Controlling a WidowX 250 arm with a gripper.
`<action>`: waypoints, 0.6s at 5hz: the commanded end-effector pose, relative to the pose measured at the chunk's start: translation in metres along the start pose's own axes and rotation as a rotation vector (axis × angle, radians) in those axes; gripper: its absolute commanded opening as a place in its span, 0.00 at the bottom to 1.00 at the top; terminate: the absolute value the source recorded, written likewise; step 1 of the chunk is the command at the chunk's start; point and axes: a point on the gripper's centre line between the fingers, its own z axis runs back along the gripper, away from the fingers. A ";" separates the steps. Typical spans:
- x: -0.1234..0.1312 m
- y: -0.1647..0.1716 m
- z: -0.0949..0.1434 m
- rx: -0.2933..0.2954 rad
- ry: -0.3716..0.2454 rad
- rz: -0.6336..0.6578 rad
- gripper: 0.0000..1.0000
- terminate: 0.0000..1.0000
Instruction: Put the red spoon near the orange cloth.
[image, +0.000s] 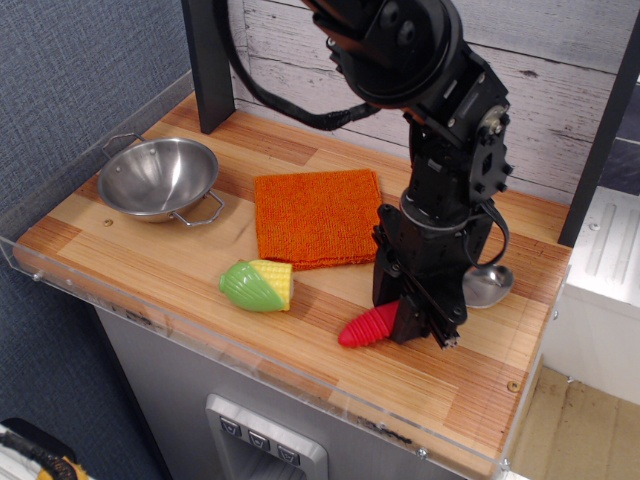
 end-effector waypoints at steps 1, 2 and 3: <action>0.023 0.004 0.089 0.113 -0.102 -0.013 0.00 0.00; 0.022 0.006 0.116 0.145 -0.122 0.005 0.00 0.00; 0.003 0.018 0.134 0.175 -0.133 0.134 0.00 0.00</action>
